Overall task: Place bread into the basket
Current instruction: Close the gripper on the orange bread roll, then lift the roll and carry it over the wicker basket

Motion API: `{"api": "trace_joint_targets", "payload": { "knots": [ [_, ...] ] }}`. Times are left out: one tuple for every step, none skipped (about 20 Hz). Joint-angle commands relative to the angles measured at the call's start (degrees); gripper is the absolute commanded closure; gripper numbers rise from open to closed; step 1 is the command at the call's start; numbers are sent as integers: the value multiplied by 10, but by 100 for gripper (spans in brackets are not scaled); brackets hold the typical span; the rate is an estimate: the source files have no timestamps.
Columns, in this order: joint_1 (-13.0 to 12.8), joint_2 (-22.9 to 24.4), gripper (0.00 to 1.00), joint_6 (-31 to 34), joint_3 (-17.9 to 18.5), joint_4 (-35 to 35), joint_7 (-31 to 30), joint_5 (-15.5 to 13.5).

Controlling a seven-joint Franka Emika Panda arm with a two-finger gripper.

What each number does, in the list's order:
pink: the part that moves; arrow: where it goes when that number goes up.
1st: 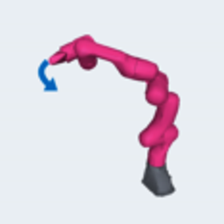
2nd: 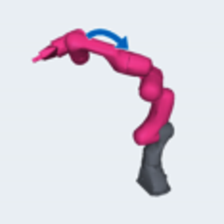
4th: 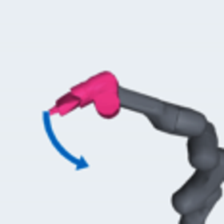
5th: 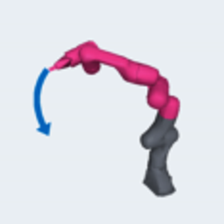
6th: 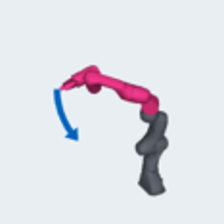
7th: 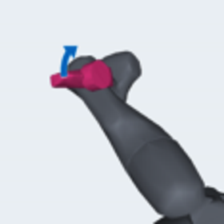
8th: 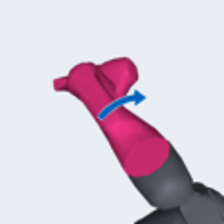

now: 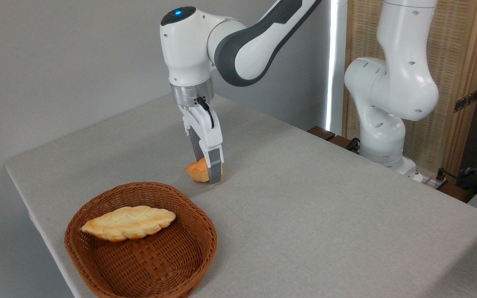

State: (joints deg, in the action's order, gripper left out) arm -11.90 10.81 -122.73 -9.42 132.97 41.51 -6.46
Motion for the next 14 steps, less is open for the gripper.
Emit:
{"api": "trace_joint_targets", "payload": {
  "knots": [
    [0, 0, 67, -13, -2, 9, 16, -7],
    [0, 0, 69, -12, -2, 9, 18, -7],
    [0, 0, 70, -11, -2, 9, 20, -7],
    [0, 0, 71, -8, -2, 9, 20, -7],
    [0, 0, 72, -8, -2, 9, 20, -7],
    [0, 0, 73, -8, -2, 9, 20, -7],
    [0, 0, 76, -8, -2, 8, 20, -7],
    [0, 0, 76, -8, -2, 9, 20, -7],
    [0, 0, 76, -8, -2, 9, 20, -7],
    [0, 0, 76, -8, -2, 8, 20, -7],
    [0, 0, 76, -8, -2, 8, 20, -7],
    [0, 0, 75, -8, -2, 8, 20, -7],
    [0, 0, 76, -8, -2, 8, 20, -7],
    [0, 0, 75, -7, -2, 9, 23, -7]
  ]
}}
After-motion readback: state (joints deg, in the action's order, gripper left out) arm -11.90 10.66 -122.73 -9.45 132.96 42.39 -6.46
